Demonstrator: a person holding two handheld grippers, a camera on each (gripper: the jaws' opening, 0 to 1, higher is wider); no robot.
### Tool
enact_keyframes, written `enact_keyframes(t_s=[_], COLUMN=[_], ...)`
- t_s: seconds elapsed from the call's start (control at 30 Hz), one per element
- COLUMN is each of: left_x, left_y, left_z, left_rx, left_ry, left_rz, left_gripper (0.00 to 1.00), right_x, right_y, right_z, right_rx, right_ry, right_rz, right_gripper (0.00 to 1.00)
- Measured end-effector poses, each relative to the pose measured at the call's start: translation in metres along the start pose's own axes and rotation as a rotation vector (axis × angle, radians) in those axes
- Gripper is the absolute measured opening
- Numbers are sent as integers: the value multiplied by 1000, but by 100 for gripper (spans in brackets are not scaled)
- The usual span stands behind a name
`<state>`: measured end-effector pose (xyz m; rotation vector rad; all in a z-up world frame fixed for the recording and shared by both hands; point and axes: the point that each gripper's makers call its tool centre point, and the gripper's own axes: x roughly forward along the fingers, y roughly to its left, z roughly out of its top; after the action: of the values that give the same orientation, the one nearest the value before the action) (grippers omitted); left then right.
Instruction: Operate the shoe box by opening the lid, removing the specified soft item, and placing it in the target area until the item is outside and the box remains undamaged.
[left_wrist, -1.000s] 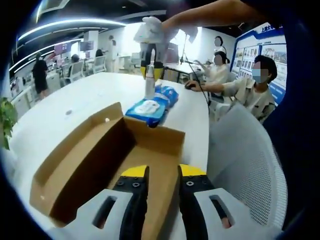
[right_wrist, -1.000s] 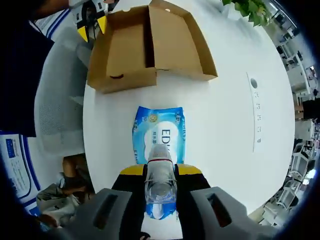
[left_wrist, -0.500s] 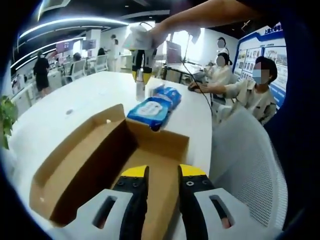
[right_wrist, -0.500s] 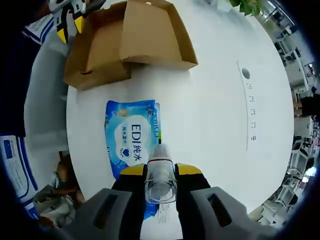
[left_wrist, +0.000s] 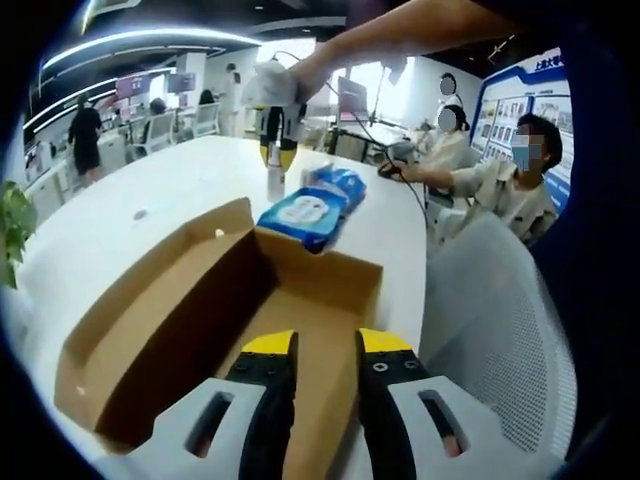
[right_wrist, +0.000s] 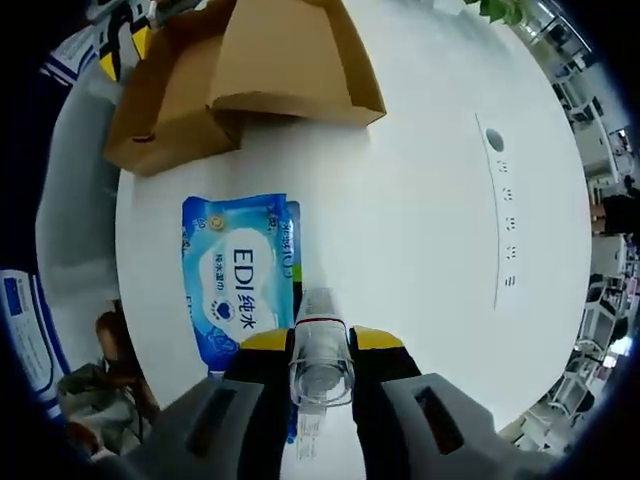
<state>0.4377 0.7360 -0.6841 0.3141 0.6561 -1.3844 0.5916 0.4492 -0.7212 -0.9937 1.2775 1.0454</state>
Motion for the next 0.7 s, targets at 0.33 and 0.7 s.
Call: enact_keyframes(t_s=[0.33, 0.7], left_x=[2, 4], left_y=[1, 2], left_z=[0, -1], left_rx=[-6, -8], left_ry=[-1, 3], left_rz=[-3, -6], left_gripper=[21, 20], right_x=[15, 19], right_y=[4, 1], right_z=[1, -1], right_rx=[-15, -13], right_ry=[4, 8], right_rz=[14, -8], right_gripper=[19, 19])
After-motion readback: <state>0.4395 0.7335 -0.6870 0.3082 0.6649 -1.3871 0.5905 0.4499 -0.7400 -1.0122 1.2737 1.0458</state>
